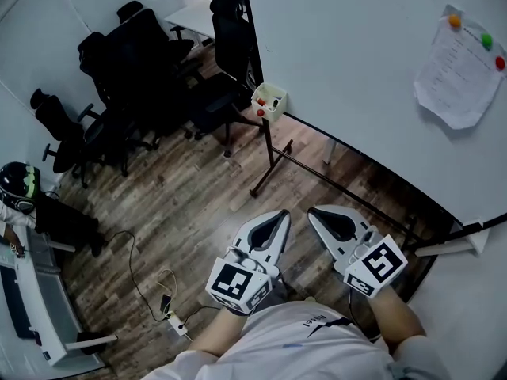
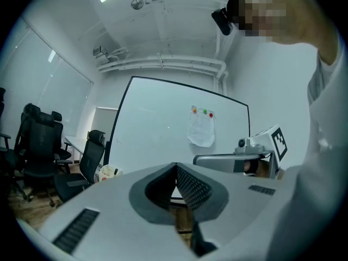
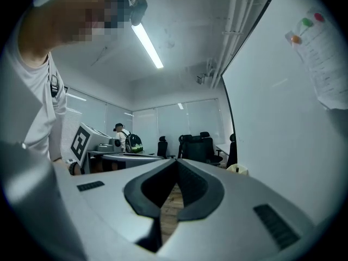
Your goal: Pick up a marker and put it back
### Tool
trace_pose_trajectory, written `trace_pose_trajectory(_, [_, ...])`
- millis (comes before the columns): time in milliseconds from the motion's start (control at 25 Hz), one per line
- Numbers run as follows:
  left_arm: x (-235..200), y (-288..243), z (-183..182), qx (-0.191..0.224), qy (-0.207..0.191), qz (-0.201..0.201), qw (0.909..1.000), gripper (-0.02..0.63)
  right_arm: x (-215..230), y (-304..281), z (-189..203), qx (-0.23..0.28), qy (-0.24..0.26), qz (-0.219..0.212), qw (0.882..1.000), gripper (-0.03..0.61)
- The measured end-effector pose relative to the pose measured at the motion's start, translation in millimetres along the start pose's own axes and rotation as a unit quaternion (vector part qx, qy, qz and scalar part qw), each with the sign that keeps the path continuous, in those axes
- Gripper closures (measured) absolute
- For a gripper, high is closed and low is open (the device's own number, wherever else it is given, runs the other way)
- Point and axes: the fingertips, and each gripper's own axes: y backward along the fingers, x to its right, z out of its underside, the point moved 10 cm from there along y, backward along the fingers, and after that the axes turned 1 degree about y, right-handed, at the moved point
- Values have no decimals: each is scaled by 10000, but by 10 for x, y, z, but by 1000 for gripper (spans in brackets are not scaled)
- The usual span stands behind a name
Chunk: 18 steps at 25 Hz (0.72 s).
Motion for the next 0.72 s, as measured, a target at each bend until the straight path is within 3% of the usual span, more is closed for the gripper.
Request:
trace_pose_trajectory(320, [-935,-246,-125,-1,12,212,9998,603,203,-856,-55,-85,79,268,9996,565])
trace_pose_trajectory(720, [-1595,-793,-143,-64,68,193,9998,603,836,-1492,-33,-166,96,382,9991,565])
